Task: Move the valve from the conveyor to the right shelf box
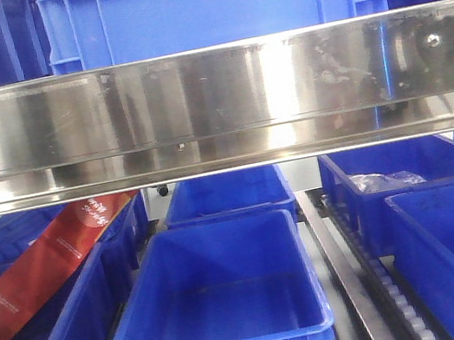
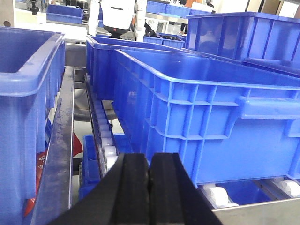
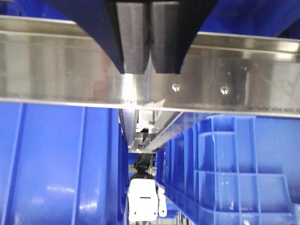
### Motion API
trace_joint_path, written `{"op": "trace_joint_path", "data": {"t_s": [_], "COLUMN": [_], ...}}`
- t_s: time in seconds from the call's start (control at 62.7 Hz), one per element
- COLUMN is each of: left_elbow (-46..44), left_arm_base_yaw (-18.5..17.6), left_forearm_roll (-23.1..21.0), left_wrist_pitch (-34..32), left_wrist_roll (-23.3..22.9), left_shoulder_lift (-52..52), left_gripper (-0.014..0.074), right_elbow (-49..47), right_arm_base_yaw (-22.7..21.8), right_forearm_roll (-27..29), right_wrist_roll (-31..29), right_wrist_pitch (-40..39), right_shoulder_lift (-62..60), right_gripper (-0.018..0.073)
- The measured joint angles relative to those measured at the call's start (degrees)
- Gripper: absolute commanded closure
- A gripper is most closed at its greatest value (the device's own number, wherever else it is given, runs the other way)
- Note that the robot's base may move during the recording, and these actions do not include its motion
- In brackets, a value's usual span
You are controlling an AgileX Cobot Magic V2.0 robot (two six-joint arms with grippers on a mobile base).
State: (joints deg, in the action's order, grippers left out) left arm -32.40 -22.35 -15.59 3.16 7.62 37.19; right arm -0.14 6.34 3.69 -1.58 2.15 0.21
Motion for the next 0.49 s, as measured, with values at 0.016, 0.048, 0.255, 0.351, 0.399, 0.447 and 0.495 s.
{"op": "trace_joint_path", "data": {"t_s": [0.016, 0.048, 0.255, 0.351, 0.399, 0.447, 0.495], "left_elbow": [0.0, 0.0, 0.0, 0.0, 0.0, 0.0, 0.0], "left_arm_base_yaw": [0.0, 0.0, 0.0, 0.0, 0.0, 0.0, 0.0], "left_forearm_roll": [0.0, 0.0, 0.0, 0.0, 0.0, 0.0, 0.0], "left_wrist_pitch": [0.0, 0.0, 0.0, 0.0, 0.0, 0.0, 0.0], "left_wrist_roll": [0.0, 0.0, 0.0, 0.0, 0.0, 0.0, 0.0], "left_shoulder_lift": [0.0, 0.0, 0.0, 0.0, 0.0, 0.0, 0.0], "left_gripper": [0.0708, 0.0708, 0.0708, 0.0708, 0.0708, 0.0708, 0.0708], "right_elbow": [0.0, 0.0, 0.0, 0.0, 0.0, 0.0, 0.0], "right_arm_base_yaw": [0.0, 0.0, 0.0, 0.0, 0.0, 0.0, 0.0], "right_forearm_roll": [0.0, 0.0, 0.0, 0.0, 0.0, 0.0, 0.0], "right_wrist_roll": [0.0, 0.0, 0.0, 0.0, 0.0, 0.0, 0.0], "right_wrist_pitch": [0.0, 0.0, 0.0, 0.0, 0.0, 0.0, 0.0], "right_shoulder_lift": [0.0, 0.0, 0.0, 0.0, 0.0, 0.0, 0.0], "right_gripper": [0.0727, 0.0727, 0.0727, 0.0727, 0.0727, 0.0727, 0.0727]}}
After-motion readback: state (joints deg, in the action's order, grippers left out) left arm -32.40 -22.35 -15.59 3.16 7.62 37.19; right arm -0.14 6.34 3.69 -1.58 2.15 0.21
